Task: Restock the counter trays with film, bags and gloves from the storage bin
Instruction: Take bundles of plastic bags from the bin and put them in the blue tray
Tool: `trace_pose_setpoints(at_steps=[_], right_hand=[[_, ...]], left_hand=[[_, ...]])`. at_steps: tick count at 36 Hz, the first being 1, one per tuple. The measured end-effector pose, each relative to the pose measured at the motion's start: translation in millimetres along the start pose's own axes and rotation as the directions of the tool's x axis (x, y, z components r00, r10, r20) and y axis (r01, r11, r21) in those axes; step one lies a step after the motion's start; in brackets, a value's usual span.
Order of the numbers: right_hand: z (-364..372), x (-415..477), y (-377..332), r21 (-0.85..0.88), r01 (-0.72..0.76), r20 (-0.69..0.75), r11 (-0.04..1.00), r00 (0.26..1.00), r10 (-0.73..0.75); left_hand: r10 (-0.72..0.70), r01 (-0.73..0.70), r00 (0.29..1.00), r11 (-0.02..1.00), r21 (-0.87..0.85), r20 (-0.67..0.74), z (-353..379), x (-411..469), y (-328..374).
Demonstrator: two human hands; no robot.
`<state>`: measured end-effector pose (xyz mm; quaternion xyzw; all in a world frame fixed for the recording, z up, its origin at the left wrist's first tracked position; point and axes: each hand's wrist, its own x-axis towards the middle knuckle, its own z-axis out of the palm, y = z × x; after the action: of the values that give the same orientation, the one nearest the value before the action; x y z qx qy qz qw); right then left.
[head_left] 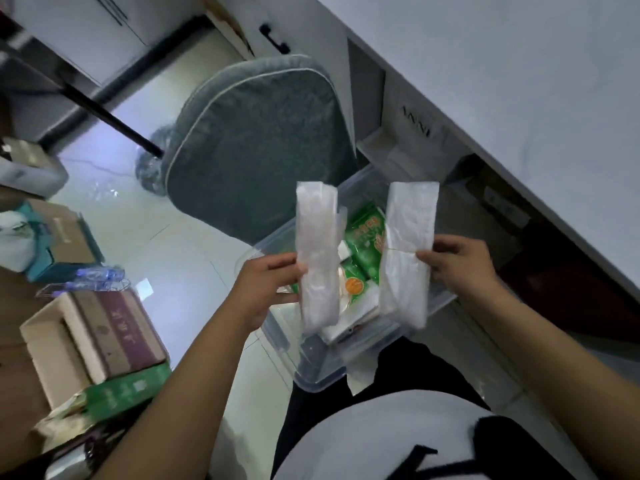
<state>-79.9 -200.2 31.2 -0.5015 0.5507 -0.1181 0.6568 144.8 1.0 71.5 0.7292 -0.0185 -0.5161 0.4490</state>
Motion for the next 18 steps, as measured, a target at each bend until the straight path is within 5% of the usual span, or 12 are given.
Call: trace_pose_setpoints(at_steps=[8,18], right_hand=[[26,-33,-46,0.057,0.018,0.365,0.998,0.930,-0.038],[28,-105,-75,0.101,0.066,0.519,0.993,0.848,-0.109]], left_hand=[[0.088,-0.044,0.987,0.952,-0.303,0.135,27,-72,17],[0.191,-0.158,0.978,0.939,-0.305,0.083,43,-117,17]])
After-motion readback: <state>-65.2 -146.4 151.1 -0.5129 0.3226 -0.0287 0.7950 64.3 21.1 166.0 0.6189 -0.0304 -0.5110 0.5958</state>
